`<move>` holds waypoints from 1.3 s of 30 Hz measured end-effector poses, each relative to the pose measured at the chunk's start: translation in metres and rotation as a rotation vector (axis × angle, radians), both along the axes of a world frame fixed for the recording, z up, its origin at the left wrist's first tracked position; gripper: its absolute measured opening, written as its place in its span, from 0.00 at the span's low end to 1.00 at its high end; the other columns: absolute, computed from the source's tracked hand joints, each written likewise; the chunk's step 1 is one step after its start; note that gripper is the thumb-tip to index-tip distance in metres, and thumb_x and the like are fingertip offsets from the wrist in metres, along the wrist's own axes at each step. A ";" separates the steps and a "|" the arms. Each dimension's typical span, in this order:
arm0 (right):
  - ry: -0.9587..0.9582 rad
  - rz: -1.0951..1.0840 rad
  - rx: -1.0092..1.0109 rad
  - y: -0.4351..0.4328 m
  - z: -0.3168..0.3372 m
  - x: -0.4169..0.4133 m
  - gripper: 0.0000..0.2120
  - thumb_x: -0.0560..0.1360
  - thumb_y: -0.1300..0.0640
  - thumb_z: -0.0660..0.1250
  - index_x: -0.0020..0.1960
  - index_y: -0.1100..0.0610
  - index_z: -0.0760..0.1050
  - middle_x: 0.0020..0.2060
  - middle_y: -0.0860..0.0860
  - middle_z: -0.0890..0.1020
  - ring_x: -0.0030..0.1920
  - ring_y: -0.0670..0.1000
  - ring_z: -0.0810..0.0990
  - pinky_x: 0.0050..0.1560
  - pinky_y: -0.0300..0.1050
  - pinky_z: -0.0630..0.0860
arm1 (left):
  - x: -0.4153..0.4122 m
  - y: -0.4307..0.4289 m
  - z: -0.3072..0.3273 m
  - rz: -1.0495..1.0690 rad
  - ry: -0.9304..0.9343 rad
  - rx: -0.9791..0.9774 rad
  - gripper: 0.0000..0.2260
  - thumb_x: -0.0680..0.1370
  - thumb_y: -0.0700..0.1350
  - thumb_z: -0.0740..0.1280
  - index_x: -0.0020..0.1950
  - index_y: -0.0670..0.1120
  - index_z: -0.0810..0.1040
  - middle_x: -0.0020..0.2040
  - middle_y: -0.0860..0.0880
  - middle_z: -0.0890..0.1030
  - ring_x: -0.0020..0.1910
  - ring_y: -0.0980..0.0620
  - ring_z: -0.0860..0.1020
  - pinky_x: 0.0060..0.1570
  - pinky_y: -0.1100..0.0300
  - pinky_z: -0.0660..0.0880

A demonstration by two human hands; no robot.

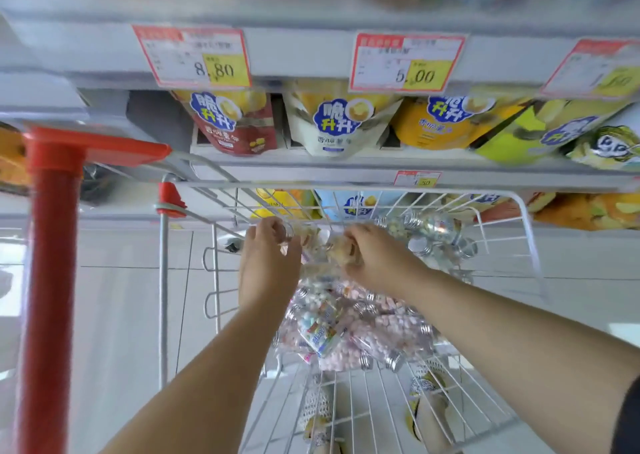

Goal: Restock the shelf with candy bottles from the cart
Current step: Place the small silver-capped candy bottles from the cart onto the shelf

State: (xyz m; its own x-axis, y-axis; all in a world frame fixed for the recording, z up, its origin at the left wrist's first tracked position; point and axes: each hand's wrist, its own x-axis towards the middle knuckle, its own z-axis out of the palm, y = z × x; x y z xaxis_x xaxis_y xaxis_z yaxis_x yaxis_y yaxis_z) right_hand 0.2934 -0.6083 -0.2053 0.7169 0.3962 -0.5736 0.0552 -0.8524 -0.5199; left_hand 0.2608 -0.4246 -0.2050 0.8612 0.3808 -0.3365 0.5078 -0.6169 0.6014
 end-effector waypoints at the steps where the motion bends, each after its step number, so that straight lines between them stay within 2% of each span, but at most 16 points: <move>1: -0.020 -0.059 0.022 -0.006 0.016 -0.003 0.17 0.75 0.53 0.70 0.61 0.55 0.71 0.54 0.49 0.77 0.52 0.50 0.78 0.50 0.45 0.76 | -0.005 -0.002 0.013 -0.002 -0.053 -0.016 0.07 0.77 0.44 0.68 0.51 0.50 0.71 0.48 0.51 0.73 0.48 0.49 0.74 0.46 0.61 0.65; 6: 0.054 -0.295 0.068 -0.046 0.115 -0.020 0.20 0.71 0.49 0.75 0.55 0.49 0.68 0.44 0.40 0.76 0.43 0.41 0.77 0.37 0.34 0.68 | -0.028 -0.014 0.112 -0.031 -0.198 -0.213 0.14 0.75 0.41 0.71 0.54 0.57 0.75 0.48 0.56 0.72 0.50 0.50 0.77 0.52 0.52 0.79; 10: 0.076 -0.452 0.184 -0.070 0.220 -0.034 0.23 0.70 0.46 0.76 0.60 0.48 0.70 0.50 0.43 0.79 0.47 0.41 0.78 0.43 0.33 0.72 | -0.039 -0.028 0.212 0.011 -0.111 -0.525 0.13 0.74 0.44 0.74 0.56 0.53 0.78 0.52 0.51 0.81 0.50 0.56 0.81 0.46 0.72 0.76; 13: 0.044 -0.539 0.296 -0.081 0.293 -0.048 0.20 0.69 0.43 0.76 0.55 0.48 0.76 0.48 0.42 0.83 0.49 0.43 0.81 0.56 0.43 0.78 | -0.043 -0.042 0.283 0.047 -0.099 -0.889 0.11 0.70 0.46 0.75 0.51 0.47 0.82 0.47 0.46 0.85 0.47 0.49 0.84 0.57 0.49 0.79; 15: 0.047 -0.600 0.394 -0.084 0.334 -0.058 0.17 0.70 0.45 0.76 0.55 0.51 0.78 0.45 0.43 0.84 0.45 0.44 0.83 0.53 0.45 0.78 | -0.045 -0.054 0.330 0.089 -0.087 -1.068 0.03 0.76 0.40 0.70 0.50 0.45 0.81 0.48 0.45 0.83 0.44 0.54 0.84 0.55 0.50 0.78; 17: 0.066 -0.649 0.545 -0.089 0.364 -0.066 0.15 0.72 0.49 0.75 0.55 0.54 0.78 0.42 0.47 0.83 0.43 0.47 0.82 0.51 0.52 0.79 | -0.046 -0.070 0.371 0.084 -0.023 -1.036 0.07 0.80 0.44 0.67 0.57 0.52 0.77 0.58 0.48 0.78 0.53 0.64 0.80 0.56 0.66 0.73; 18: 0.071 -0.672 0.609 -0.091 0.380 -0.069 0.16 0.72 0.49 0.75 0.55 0.54 0.78 0.43 0.49 0.83 0.45 0.49 0.82 0.51 0.55 0.79 | -0.045 -0.077 0.383 0.055 0.009 -1.047 0.10 0.79 0.50 0.68 0.60 0.57 0.76 0.65 0.49 0.76 0.61 0.60 0.77 0.61 0.65 0.71; 19: 0.060 -0.694 0.662 -0.095 0.392 -0.070 0.19 0.70 0.45 0.76 0.56 0.53 0.79 0.46 0.49 0.84 0.47 0.50 0.82 0.51 0.55 0.78 | -0.045 -0.084 0.398 0.020 0.007 -1.071 0.10 0.77 0.55 0.68 0.58 0.60 0.77 0.68 0.46 0.75 0.65 0.53 0.76 0.64 0.56 0.73; 21: 0.006 -0.715 0.716 -0.104 0.419 -0.068 0.28 0.64 0.35 0.75 0.58 0.49 0.79 0.50 0.45 0.85 0.52 0.49 0.83 0.56 0.52 0.77 | -0.041 -0.097 0.435 -0.151 -0.060 -0.976 0.11 0.81 0.51 0.64 0.62 0.52 0.77 0.65 0.40 0.77 0.59 0.47 0.81 0.56 0.45 0.79; 24: -0.030 -0.719 0.834 -0.126 0.459 -0.059 0.23 0.70 0.37 0.71 0.59 0.49 0.78 0.50 0.44 0.85 0.50 0.46 0.83 0.52 0.45 0.76 | -0.022 -0.124 0.469 -0.233 -0.026 -1.129 0.12 0.85 0.40 0.59 0.68 0.47 0.65 0.54 0.54 0.76 0.44 0.71 0.80 0.40 0.71 0.77; 26: -0.021 -0.760 0.923 -0.144 0.486 -0.048 0.19 0.74 0.44 0.69 0.60 0.53 0.77 0.47 0.48 0.83 0.46 0.48 0.80 0.45 0.43 0.75 | -0.006 -0.139 0.495 -0.273 -0.038 -1.142 0.10 0.84 0.44 0.60 0.65 0.44 0.71 0.51 0.48 0.77 0.47 0.61 0.82 0.44 0.66 0.79; 28: -0.062 -0.762 0.964 -0.166 0.507 -0.034 0.21 0.71 0.43 0.70 0.60 0.52 0.78 0.46 0.45 0.82 0.47 0.48 0.79 0.49 0.46 0.75 | 0.008 -0.155 0.517 -0.313 -0.095 -1.054 0.11 0.83 0.45 0.62 0.62 0.42 0.76 0.53 0.40 0.78 0.52 0.47 0.81 0.51 0.54 0.80; 32: -0.270 -0.665 0.808 -0.208 0.541 -0.001 0.11 0.77 0.44 0.68 0.58 0.43 0.77 0.53 0.37 0.83 0.55 0.39 0.80 0.58 0.41 0.73 | 0.039 -0.188 0.544 -0.401 -0.217 -0.954 0.11 0.82 0.41 0.65 0.62 0.39 0.75 0.54 0.41 0.79 0.54 0.47 0.81 0.57 0.51 0.79; 35: -0.467 -0.583 0.695 -0.229 0.560 0.031 0.11 0.77 0.46 0.69 0.58 0.46 0.76 0.51 0.38 0.83 0.50 0.37 0.80 0.55 0.37 0.74 | 0.062 -0.207 0.558 -0.370 -0.378 -0.785 0.12 0.80 0.44 0.67 0.64 0.45 0.76 0.58 0.45 0.80 0.54 0.51 0.82 0.58 0.49 0.79; 37: -0.621 -0.533 0.626 -0.234 0.572 0.052 0.09 0.76 0.50 0.71 0.54 0.47 0.75 0.45 0.37 0.81 0.44 0.32 0.77 0.48 0.26 0.71 | 0.081 -0.215 0.561 -0.341 -0.480 -0.665 0.15 0.79 0.46 0.69 0.66 0.48 0.75 0.58 0.49 0.81 0.54 0.51 0.83 0.59 0.47 0.79; 39: -0.757 -0.494 0.556 -0.237 0.580 0.072 0.11 0.75 0.51 0.73 0.55 0.48 0.75 0.44 0.37 0.79 0.44 0.34 0.77 0.42 0.25 0.69 | 0.097 -0.221 0.564 -0.321 -0.545 -0.585 0.18 0.77 0.50 0.71 0.66 0.52 0.75 0.58 0.52 0.82 0.55 0.52 0.82 0.60 0.45 0.78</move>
State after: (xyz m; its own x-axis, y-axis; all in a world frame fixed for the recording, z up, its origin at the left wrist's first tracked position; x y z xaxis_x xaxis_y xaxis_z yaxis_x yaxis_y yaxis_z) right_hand 0.3659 -0.8449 0.3748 0.9645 0.0328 0.2619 0.2401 -0.5216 -0.8187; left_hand 0.3583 -0.6460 0.3589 0.9959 -0.0148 0.0890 -0.0902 -0.1959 0.9765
